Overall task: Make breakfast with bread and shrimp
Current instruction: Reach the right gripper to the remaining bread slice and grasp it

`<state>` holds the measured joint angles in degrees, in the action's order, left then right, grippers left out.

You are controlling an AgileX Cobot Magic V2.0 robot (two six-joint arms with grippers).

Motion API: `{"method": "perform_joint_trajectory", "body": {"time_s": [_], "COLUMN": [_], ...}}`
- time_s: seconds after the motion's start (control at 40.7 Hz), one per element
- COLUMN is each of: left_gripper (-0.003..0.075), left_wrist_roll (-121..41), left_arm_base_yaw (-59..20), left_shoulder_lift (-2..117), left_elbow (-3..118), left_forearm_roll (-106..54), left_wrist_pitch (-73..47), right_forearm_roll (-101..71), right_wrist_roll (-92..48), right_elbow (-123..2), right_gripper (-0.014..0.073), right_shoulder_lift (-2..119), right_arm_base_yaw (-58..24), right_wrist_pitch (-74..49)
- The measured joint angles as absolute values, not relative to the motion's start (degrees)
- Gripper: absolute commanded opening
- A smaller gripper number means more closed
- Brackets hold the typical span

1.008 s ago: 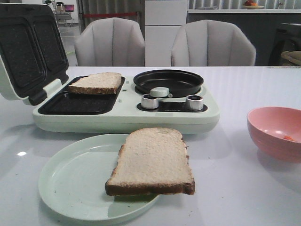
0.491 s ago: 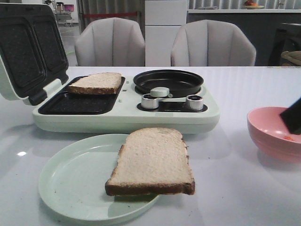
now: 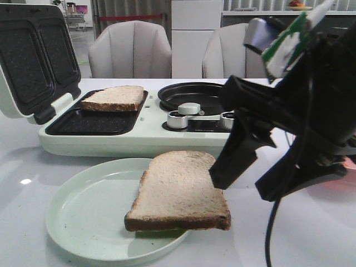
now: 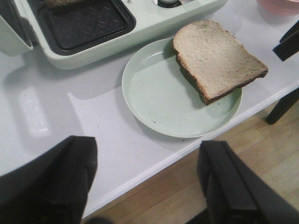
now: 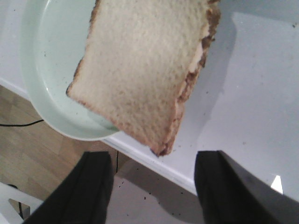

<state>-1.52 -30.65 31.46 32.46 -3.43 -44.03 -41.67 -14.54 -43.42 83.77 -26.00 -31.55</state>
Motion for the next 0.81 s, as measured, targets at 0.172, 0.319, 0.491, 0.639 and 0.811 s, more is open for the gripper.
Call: {"method": "perform_joint_trajectory", "body": {"time_s": [0.172, 0.319, 0.491, 0.639, 0.811], "left_gripper": [0.051, 0.051, 0.051, 0.051, 0.051], "left_wrist_roll": [-1.5, -1.5, -1.5, -1.5, -1.5], "left_arm_base_yaw": [-30.6, -30.6, -30.6, -30.6, -30.6], "left_shoulder_lift": [31.5, 31.5, 31.5, 31.5, 31.5], "left_elbow": [32.5, 32.5, 32.5, 32.5, 32.5], "left_forearm_roll": [-3.4, -3.4, -3.4, -3.4, -3.4], "left_wrist_pitch": [-44.0, -44.0, -44.0, -44.0, -44.0], "right_forearm_roll": [-41.9, -42.1, -42.1, -42.1, -42.1], "right_wrist_roll": [-14.5, -14.5, -14.5, -14.5, -14.5], "right_elbow": [-48.2, -51.2, -53.2, -53.7, -53.8], "right_gripper": [0.0496, 0.0496, 0.0494, 0.0492, 0.0332], "right_shoulder_lift": [91.0, 95.4, 98.7, 99.2, 99.2], "right_arm_base_yaw": [-26.0, -26.0, -26.0, -26.0, -26.0], "right_wrist_pitch": [-31.2, -30.9, -30.1, -30.0, -30.1]}}
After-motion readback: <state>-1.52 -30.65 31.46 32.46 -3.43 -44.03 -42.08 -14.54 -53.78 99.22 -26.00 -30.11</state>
